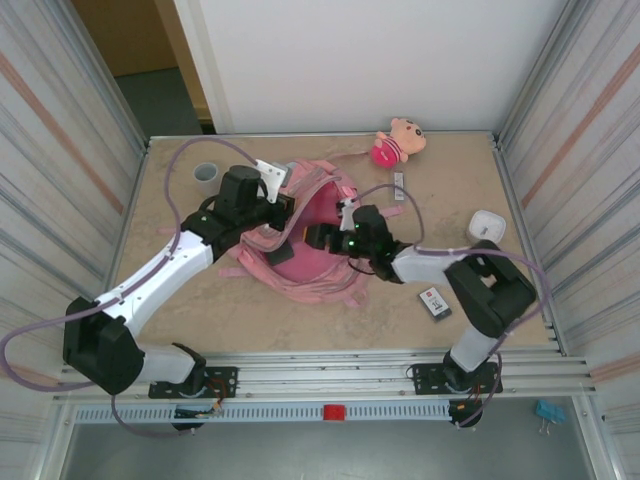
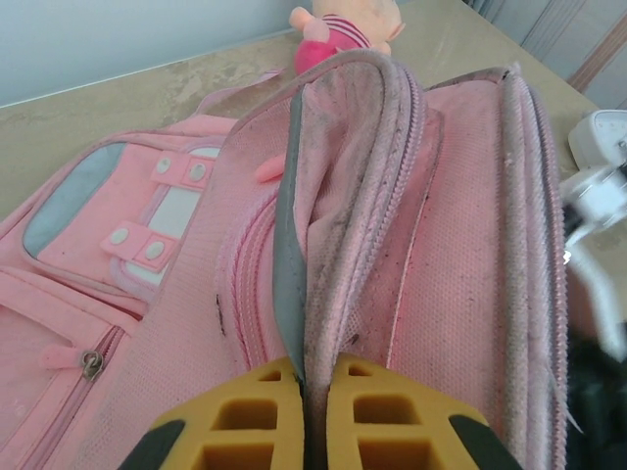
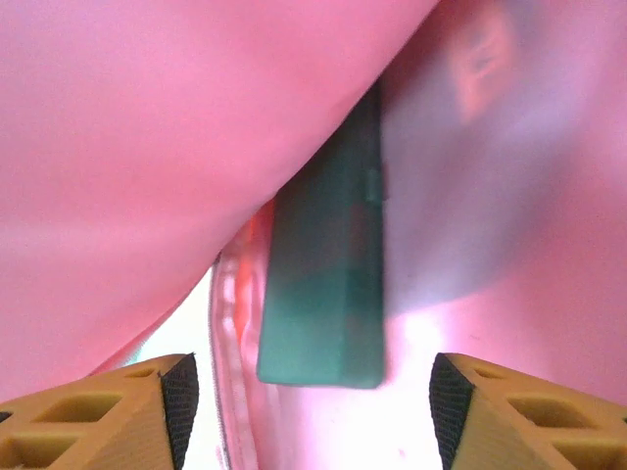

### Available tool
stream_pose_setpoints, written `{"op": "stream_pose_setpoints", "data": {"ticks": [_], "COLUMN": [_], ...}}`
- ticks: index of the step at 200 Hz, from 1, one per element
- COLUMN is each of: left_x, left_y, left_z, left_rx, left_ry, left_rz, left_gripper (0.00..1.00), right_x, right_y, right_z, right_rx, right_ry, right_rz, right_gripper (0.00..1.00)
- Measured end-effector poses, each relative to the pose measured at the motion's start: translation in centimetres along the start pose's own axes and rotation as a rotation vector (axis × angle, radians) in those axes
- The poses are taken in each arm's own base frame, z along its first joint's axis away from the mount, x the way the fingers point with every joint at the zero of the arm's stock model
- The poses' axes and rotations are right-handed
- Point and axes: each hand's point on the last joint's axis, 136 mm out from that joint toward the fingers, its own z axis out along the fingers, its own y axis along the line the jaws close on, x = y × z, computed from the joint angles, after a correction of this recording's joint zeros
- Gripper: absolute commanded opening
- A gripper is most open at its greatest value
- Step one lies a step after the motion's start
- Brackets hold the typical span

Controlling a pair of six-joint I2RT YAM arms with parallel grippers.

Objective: Pack books, pencil case, and school supplies into a backpack

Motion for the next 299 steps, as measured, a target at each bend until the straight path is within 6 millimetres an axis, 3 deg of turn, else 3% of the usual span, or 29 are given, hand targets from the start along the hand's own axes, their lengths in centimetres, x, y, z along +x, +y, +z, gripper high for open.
{"op": "stream_pose_setpoints", "data": {"ticks": [17, 52, 94, 116, 153, 180, 202, 224, 238, 261, 299], "left_x": [0.4, 1.2, 1.9, 2.3, 3.2, 3.7, 3.7, 3.7, 3.7, 3.8, 4.3], "left_y": [0.0, 0.1, 0.2, 0.3, 0.5, 0.7, 0.8, 0.8, 0.8, 0.8, 0.8], "left_z": [-0.1, -0.3, -0.5, -0.5, -0.6, -0.9, -0.9, -0.9, -0.9, -0.9, -0.7], "left_rx": [0.0, -0.001, -0.002, -0.006, -0.014, -0.027, -0.031, -0.031, -0.031, -0.029, -0.027], "left_ry": [0.003, 0.013, 0.021, 0.026, 0.039, 0.043, 0.042, 0.042, 0.042, 0.044, 0.052], "left_rz": [-0.003, -0.01, -0.021, -0.029, -0.045, -0.05, -0.053, -0.055, -0.06, -0.065, -0.069], "left_gripper": [0.0, 0.0, 0.0, 0.0, 0.0, 0.0, 0.0, 0.0, 0.0, 0.0, 0.0], "right_x": [-1.7, -4.4, -5.0, -5.3, -6.5, -4.0, 0.3, 4.7, 6.4, 7.9, 8.0], "right_y": [-1.4, -6.0, -13.3, -16.1, -19.0, -20.0, -20.4, -19.3, -18.5, -17.6, -17.1], "right_z": [-2.9, -8.6, -15.3, -16.9, -17.6, -19.2, -21.1, -23.0, -23.7, -23.9, -22.2], "right_rx": [0.086, 0.345, 0.645, 0.735, 0.837, 0.884, 0.919, 0.931, 0.917, 0.899, 0.853], "right_ry": [-0.007, 0.031, 0.099, 0.142, 0.23, 0.313, 0.398, 0.456, 0.449, 0.441, 0.416], "right_rz": [0.008, 0.02, 0.089, 0.123, 0.161, 0.239, 0.325, 0.413, 0.45, 0.484, 0.505], "right_gripper": [0.68, 0.7, 0.71, 0.71, 0.73, 0.73, 0.72, 0.72, 0.71, 0.71, 0.69]}}
